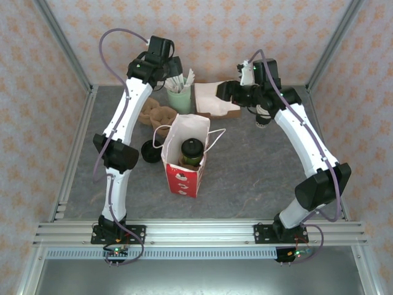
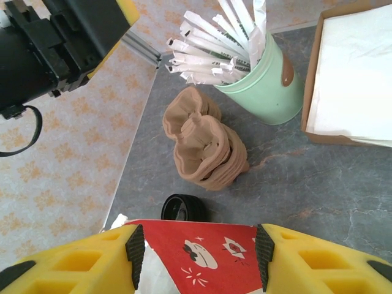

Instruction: Pack the takeout coffee

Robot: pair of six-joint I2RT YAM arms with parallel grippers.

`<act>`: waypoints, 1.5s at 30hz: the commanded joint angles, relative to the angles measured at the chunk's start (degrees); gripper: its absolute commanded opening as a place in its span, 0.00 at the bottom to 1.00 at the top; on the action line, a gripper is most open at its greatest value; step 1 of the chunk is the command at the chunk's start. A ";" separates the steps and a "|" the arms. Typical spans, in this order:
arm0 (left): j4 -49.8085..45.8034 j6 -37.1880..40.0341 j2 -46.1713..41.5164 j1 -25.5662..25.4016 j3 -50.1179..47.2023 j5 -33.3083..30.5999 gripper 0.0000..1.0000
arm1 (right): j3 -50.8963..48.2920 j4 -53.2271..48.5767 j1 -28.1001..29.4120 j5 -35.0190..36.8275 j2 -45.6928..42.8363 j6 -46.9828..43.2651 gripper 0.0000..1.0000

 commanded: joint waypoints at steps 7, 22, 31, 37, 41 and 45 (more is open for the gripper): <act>8.79 -1.63 0.63 4.96 -5.11 -4.05 0.68 | -3.93 6.47 -0.33 2.24 -1.73 -0.44 0.60; 16.55 -12.31 15.48 9.93 8.06 10.18 0.62 | -19.22 11.94 -0.25 0.44 -13.26 1.80 0.55; 21.44 -12.63 19.51 9.92 8.40 12.98 0.50 | -21.26 9.37 -0.24 2.54 -15.35 -1.48 0.55; 22.89 -12.23 20.59 9.91 8.54 12.49 0.32 | -22.05 9.54 -0.25 1.26 -15.03 -2.49 0.55; 24.10 -11.31 20.59 9.87 8.57 12.73 0.27 | -22.60 9.80 -0.24 0.13 -14.62 -2.46 0.55; 24.44 -10.28 20.11 9.92 8.66 12.81 0.22 | -24.18 10.49 -0.24 -0.22 -14.67 -2.90 0.54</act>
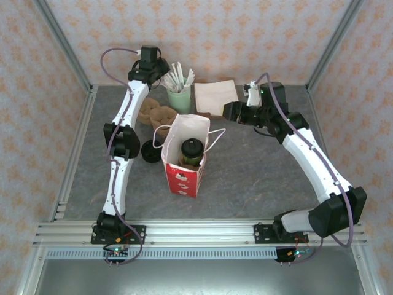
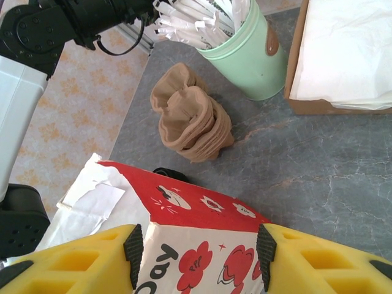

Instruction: Pack the takeout coffee

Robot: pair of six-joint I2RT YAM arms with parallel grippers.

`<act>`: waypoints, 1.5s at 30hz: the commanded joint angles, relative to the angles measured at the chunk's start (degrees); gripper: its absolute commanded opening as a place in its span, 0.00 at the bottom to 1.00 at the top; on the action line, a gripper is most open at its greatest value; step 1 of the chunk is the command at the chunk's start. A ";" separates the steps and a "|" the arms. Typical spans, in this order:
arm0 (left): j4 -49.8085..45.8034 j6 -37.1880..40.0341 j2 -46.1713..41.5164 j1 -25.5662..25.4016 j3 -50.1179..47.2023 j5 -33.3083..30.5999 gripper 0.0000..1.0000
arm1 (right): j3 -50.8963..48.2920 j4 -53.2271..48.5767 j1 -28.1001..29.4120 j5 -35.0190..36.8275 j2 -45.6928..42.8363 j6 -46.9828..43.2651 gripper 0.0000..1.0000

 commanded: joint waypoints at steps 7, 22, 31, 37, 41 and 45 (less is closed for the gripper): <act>2.32 2.68 -1.86 0.00 2.31 0.88 0.26 | -2.57 2.33 -0.13 -1.52 0.06 -1.39 0.54; 2.06 7.40 -5.28 -0.27 2.33 1.58 0.13 | -5.13 3.66 0.23 -1.88 -2.27 -0.51 0.54; 1.43 11.63 -9.85 -1.91 2.44 1.23 0.12 | -6.06 4.07 0.96 -1.37 -3.81 -0.33 0.54; 0.15 14.18 -13.18 -3.20 2.56 0.90 0.12 | -6.37 4.08 1.45 -0.99 -4.75 -0.42 0.54; -0.62 15.85 -15.81 -3.94 2.51 0.38 0.12 | -6.37 3.90 1.63 -0.90 -5.18 -0.77 0.54; -1.41 17.09 -18.31 -4.43 2.56 0.62 0.12 | -6.11 3.63 1.69 -0.69 -5.41 -0.95 0.54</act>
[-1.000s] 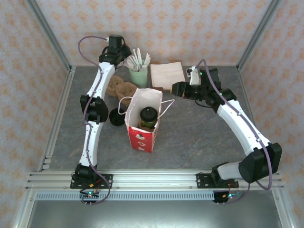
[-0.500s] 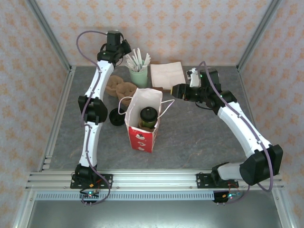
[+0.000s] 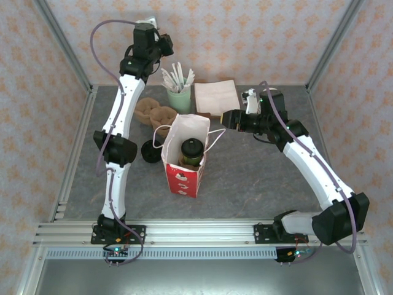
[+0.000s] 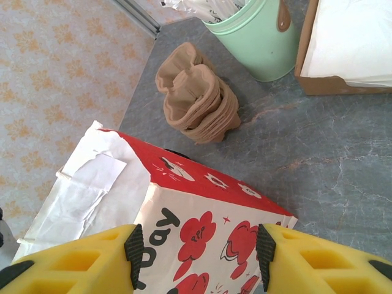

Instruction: Pack the takeout coffee

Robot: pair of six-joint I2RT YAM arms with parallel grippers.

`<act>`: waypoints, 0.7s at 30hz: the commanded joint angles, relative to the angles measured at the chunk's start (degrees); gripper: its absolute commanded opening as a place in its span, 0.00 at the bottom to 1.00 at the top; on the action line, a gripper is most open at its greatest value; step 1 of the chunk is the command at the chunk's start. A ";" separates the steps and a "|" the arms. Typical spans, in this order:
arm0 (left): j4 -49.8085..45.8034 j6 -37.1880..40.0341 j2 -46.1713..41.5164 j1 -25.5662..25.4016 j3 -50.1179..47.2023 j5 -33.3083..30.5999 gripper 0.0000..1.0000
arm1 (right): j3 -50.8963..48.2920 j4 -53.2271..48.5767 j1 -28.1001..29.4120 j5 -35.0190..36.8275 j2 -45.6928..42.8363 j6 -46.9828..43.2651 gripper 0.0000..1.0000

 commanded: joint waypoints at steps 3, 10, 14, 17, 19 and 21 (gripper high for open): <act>-2.28 3.43 -5.38 -0.72 1.78 -0.36 0.12 | -0.23 1.60 0.55 0.98 -1.80 -0.87 0.54; -3.84 5.03 -9.87 -1.68 1.81 0.80 0.10 | -0.76 1.61 0.55 2.96 -2.72 -1.22 0.54; -4.16 5.72 -12.15 -2.45 1.81 1.47 0.10 | -0.65 1.31 0.58 2.82 -2.68 -1.45 0.54; -4.53 5.98 -13.60 -2.99 1.85 1.94 0.08 | -0.41 0.91 0.60 2.77 -2.85 -1.80 0.54; -5.12 6.21 -14.56 -3.21 1.81 2.29 0.07 | -0.63 0.99 0.56 2.81 -3.07 -1.82 0.53; -5.76 6.71 -15.43 -3.47 1.72 2.49 0.07 | -0.75 0.95 0.55 2.74 -3.09 -1.94 0.54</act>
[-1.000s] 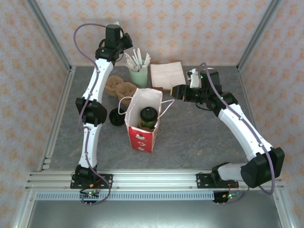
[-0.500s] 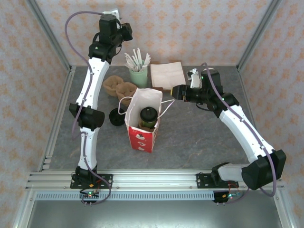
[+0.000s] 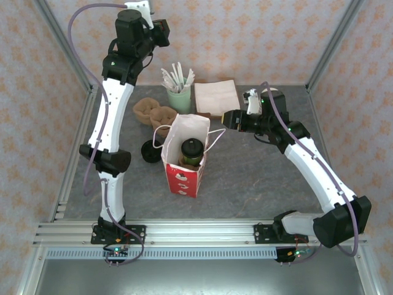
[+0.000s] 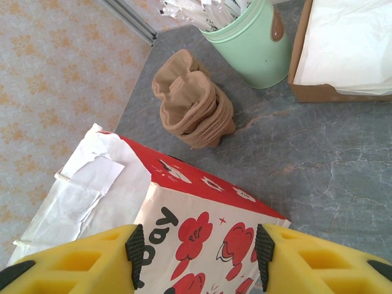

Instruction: Pack the takeout coffee

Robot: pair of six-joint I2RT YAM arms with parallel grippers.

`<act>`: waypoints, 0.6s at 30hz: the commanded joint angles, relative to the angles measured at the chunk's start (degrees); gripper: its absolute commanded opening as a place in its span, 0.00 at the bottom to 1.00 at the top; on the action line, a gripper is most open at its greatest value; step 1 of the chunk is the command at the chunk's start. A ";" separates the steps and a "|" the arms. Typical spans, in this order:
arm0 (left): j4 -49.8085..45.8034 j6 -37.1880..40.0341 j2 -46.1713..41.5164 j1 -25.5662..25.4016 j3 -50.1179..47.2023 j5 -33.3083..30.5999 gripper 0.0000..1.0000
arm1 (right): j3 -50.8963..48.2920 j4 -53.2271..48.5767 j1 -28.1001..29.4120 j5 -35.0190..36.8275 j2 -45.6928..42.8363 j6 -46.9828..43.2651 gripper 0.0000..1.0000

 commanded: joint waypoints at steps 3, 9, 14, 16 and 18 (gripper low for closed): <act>-3.11 2.39 -3.64 -0.60 1.58 1.15 0.07 | -0.45 1.17 0.29 0.64 -1.75 -1.39 0.53; -3.34 2.29 -3.64 -0.05 -3.27 -5.14 0.16 | -0.84 1.63 0.35 0.43 -1.45 -0.95 0.53; -5.47 -2.23 2.35 3.03 -2.86 -4.65 0.23 | -1.11 1.32 0.42 0.43 -1.56 -0.78 0.53; -5.84 -3.17 4.38 3.51 -2.95 -4.95 0.26 | -1.27 1.15 0.38 0.73 -1.54 -0.83 0.53; -5.49 -3.89 6.11 3.84 -3.26 -5.71 0.33 | -1.28 0.95 0.45 0.87 -1.41 -0.83 0.53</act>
